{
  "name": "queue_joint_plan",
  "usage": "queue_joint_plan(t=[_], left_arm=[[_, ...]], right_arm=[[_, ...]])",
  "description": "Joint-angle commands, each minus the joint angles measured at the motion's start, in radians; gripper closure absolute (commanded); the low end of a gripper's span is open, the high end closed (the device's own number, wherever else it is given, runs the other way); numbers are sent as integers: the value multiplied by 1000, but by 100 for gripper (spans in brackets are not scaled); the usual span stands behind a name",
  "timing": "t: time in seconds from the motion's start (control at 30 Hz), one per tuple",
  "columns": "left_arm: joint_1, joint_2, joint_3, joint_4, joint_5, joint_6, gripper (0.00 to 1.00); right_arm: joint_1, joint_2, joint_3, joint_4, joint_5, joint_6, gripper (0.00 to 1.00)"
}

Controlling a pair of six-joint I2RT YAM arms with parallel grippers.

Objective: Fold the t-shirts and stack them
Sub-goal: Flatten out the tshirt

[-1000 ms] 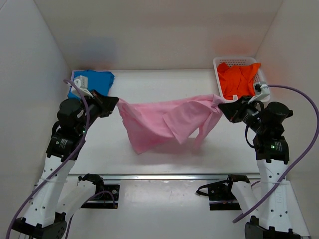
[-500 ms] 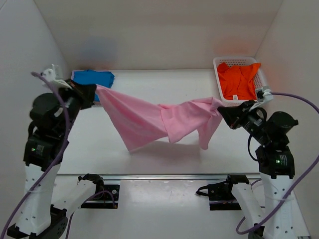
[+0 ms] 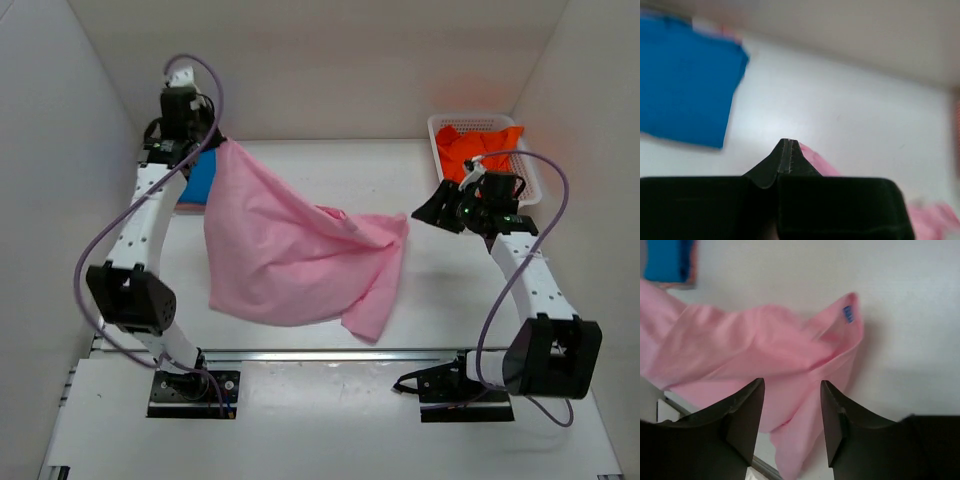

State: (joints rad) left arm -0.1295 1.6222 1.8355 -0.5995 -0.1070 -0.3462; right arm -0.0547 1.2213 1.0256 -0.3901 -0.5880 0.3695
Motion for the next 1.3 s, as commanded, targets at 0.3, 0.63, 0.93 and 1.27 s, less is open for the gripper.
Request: queue_joint_plan(t=[0.3,0.63,0.93,1.27], left_arm=[[59,-60,-418,118,193,-14,73],[59,-283,-810,220,208,-36,99],[-22,-510,-1106,90,224,-33,52],[-217,-732,-1314,81,300,-241,43]], right_arm=[[133,35,-82,-102,163,-101,49],[159,124,-162,20,97,-126,52],[198,215,-112,-102,277,-149,50],[139,77,-308,-139,235,-144,49]])
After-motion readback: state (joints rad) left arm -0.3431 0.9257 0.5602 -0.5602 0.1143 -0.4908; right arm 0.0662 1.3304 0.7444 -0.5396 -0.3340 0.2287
